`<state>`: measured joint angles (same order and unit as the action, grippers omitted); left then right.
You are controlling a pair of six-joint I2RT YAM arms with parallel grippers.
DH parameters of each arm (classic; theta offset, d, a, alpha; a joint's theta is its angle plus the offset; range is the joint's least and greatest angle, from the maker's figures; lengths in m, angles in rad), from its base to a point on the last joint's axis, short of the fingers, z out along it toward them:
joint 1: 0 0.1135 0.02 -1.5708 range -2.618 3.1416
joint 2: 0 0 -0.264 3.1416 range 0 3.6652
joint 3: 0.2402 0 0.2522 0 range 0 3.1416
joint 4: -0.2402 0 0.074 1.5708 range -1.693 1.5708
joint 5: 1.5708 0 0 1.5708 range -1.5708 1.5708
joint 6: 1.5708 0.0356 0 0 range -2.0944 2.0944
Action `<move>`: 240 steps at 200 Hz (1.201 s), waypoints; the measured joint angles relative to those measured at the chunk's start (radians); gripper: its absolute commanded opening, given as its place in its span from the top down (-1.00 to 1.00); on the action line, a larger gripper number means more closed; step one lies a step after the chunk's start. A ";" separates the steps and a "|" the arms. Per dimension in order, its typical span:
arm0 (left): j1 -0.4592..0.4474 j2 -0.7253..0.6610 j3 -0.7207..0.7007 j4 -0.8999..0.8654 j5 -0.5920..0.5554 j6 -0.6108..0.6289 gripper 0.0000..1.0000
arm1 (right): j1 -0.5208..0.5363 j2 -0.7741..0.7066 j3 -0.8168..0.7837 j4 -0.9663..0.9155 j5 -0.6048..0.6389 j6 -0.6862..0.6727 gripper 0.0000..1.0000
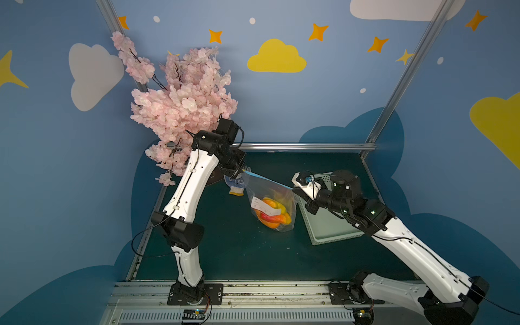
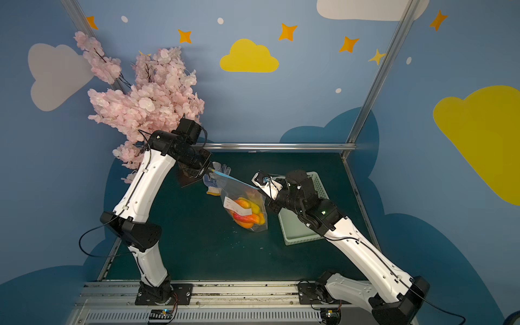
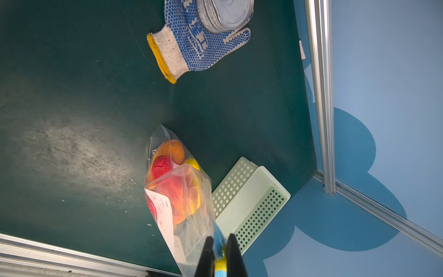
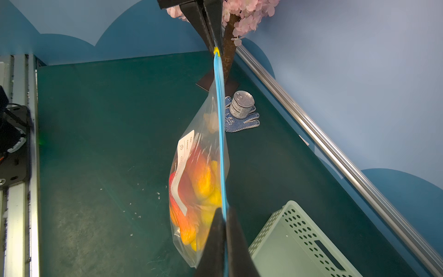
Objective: Place the mango in a zip-top bag and seal the zipper
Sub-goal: Zip the zipper on the zipper food storage bag, then place the zipper food storage bag at the center of the board.
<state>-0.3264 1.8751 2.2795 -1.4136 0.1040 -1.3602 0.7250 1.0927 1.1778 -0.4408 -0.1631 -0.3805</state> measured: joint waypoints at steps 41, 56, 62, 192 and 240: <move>0.010 -0.020 0.000 -0.003 0.002 0.008 0.95 | 0.004 -0.005 0.000 -0.006 -0.020 0.006 1.00; 0.016 -0.024 0.000 -0.003 0.008 0.009 0.95 | 0.004 -0.005 0.000 -0.006 -0.026 0.006 1.00; 0.017 -0.024 0.000 -0.003 0.011 0.009 0.94 | 0.004 -0.005 0.000 -0.006 -0.030 0.007 1.00; 0.040 -0.111 0.122 0.061 -0.150 0.083 -0.08 | -0.016 0.029 0.215 -0.126 -0.303 0.194 1.00; 0.027 -0.134 0.163 0.082 -0.168 0.156 -0.02 | -0.187 0.256 0.298 -0.100 -0.353 0.345 1.00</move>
<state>-0.2993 1.7409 2.4428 -1.3315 -0.0643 -1.2045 0.5381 1.3483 1.4761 -0.5407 -0.5159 -0.0357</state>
